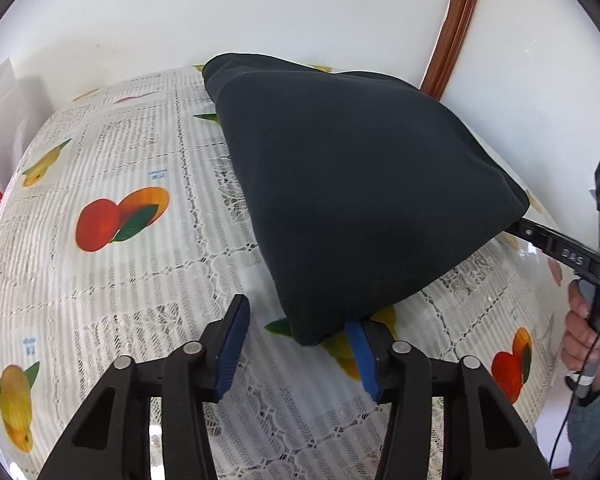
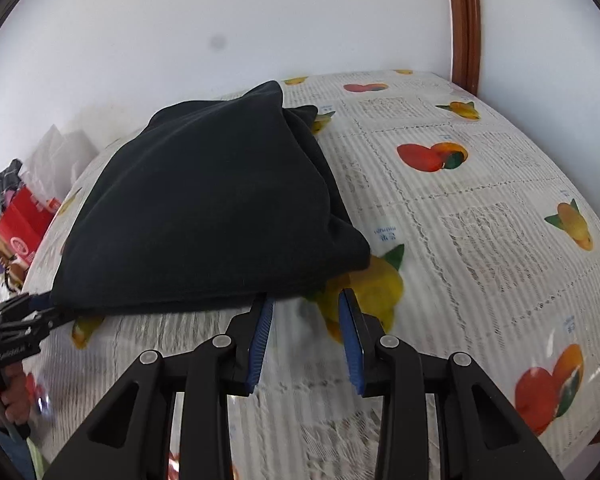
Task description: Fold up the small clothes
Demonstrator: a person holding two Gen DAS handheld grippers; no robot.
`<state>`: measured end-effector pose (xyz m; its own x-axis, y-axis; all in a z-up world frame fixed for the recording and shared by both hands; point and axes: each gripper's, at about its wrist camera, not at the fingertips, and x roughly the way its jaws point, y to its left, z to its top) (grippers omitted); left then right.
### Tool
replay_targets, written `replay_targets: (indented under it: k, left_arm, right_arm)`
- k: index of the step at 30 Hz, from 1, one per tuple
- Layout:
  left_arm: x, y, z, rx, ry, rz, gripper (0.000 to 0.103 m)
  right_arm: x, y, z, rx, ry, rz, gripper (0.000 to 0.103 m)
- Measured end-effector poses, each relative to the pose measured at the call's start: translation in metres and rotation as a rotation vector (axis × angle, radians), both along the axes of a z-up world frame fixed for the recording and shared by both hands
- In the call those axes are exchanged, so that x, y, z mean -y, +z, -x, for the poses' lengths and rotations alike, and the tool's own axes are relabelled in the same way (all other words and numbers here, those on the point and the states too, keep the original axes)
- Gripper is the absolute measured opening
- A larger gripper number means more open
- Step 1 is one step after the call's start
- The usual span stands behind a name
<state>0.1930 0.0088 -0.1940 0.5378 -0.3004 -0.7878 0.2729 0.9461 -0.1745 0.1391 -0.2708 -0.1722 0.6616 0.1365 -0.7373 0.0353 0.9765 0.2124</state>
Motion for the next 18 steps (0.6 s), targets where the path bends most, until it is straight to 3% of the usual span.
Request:
replay_targets:
  k: [4,18]
  left_arm:
    - [-0.002,0.001,-0.005,0.004,-0.030,0.030,0.027]
    - [-0.013,0.002,-0.024,-0.019,0.031,0.054,0.026]
  right_arm:
    - [-0.010,-0.002,-0.009,0.011,-0.051,0.011,0.025]
    - [-0.024,-0.003,-0.049,-0.021,-0.075,-0.028,0.024]
